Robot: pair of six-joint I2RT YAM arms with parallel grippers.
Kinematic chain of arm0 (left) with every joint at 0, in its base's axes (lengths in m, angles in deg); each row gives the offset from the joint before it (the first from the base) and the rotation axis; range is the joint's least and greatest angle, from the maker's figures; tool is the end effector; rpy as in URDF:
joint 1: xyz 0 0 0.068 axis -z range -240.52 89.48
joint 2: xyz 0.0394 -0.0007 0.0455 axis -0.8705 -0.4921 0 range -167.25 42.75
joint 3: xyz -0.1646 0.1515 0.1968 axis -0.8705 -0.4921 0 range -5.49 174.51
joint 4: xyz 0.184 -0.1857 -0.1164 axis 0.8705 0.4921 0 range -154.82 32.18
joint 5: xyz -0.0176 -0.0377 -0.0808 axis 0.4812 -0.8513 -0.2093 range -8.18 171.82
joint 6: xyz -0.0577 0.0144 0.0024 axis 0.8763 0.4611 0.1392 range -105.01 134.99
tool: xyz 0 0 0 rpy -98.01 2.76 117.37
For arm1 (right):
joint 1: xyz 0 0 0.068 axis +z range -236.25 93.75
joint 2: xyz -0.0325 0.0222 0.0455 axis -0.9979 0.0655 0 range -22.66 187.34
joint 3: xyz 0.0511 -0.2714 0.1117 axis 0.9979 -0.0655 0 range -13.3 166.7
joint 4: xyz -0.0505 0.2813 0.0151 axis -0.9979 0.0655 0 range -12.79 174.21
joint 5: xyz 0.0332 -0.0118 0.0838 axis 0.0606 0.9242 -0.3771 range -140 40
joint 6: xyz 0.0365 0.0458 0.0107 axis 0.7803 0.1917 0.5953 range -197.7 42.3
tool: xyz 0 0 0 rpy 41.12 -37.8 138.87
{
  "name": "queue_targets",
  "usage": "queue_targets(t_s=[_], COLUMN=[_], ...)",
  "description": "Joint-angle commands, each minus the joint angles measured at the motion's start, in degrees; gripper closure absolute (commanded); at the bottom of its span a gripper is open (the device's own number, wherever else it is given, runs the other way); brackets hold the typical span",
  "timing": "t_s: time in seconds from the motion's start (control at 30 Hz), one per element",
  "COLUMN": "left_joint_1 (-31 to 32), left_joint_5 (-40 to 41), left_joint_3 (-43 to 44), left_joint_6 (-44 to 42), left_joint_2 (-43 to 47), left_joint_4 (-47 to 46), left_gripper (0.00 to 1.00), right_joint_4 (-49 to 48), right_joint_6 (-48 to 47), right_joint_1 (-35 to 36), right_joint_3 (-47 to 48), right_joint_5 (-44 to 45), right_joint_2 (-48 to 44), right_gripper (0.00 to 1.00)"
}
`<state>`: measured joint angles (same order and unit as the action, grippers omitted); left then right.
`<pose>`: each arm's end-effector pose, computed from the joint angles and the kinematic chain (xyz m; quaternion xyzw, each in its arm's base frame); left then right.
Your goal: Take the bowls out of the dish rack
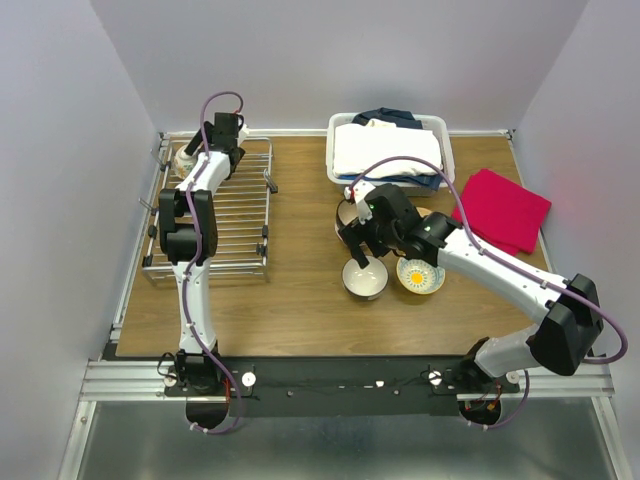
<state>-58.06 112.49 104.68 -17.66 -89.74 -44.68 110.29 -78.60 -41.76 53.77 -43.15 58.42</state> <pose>0.5722 -0.0022 0.2046 0.1646 0.8736 0.3349 0.3123 0.2410 0.2294 0.3065 -0.3383 0.8655 0.0839 0.3597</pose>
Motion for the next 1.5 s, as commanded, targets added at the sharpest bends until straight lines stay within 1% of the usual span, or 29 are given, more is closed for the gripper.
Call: queue_targets(t_s=[0.0,0.37,0.57,0.67,0.8,0.97,1.03,1.17,1.2,1.37,1.4,1.47], left_joint_1=[-0.35,-0.61,-1.40,-1.58,-2.02,-1.93,-1.93,-1.93,-1.93,-1.84,-1.76,-1.58], left_joint_5=[-3.96,-2.20,-5.97,-6.15,-7.47,-9.23,-9.58,-9.76,-9.85,-9.06,-8.71,-8.09], left_joint_3=[1.45,3.55,5.23,4.71,3.83,3.21,3.21,2.86,2.68,0.93,0.66,-0.65], left_joint_6=[-2.16,-4.01,-1.63,-1.55,-0.14,1.79,2.84,3.99,4.16,5.31,5.48,6.18], left_joint_2=[-1.81,-4.18,-4.54,-4.62,-3.84,-2.34,-1.38,0.29,1.08,3.11,3.81,4.60], left_joint_4=[1.83,0.69,2.62,3.15,4.38,6.05,6.84,8.68,8.86,9.65,9.91,10.35], left_gripper=[0.01,0.01,0.02,0.05,0.13,0.20,0.25,0.28,0.31,0.33,0.37,0.37], right_joint_4=[0.76,0.49,-0.12,-0.47,-0.47,-0.65,-0.74,-1.09,-1.18,-1.61,-1.62,-1.70], right_joint_6=[0.82,0.73,0.82,0.73,0.82,2.40,2.40,2.23,2.23,2.14,2.05,2.05], right_joint_1=[-0.37,-0.46,-0.54,-0.46,-0.54,-0.54,-0.54,-0.54,-0.54,-0.54,-0.54,-0.54], right_joint_3=[-0.71,-1.50,-2.11,-2.03,-1.94,-2.38,-2.29,-2.21,-2.20,-2.38,-2.38,-2.47], right_joint_5=[-1.31,-2.63,-3.60,-3.69,-3.69,-3.42,-3.42,-3.25,-3.16,-3.34,-3.34,-3.42], right_joint_2=[-0.04,1.27,2.07,2.33,2.15,1.63,1.36,1.01,0.92,0.05,-0.04,-0.31], right_gripper=[0.00,0.00,0.00,0.00,0.00,0.00,0.00,0.00,0.00,0.00,0.00,0.00])
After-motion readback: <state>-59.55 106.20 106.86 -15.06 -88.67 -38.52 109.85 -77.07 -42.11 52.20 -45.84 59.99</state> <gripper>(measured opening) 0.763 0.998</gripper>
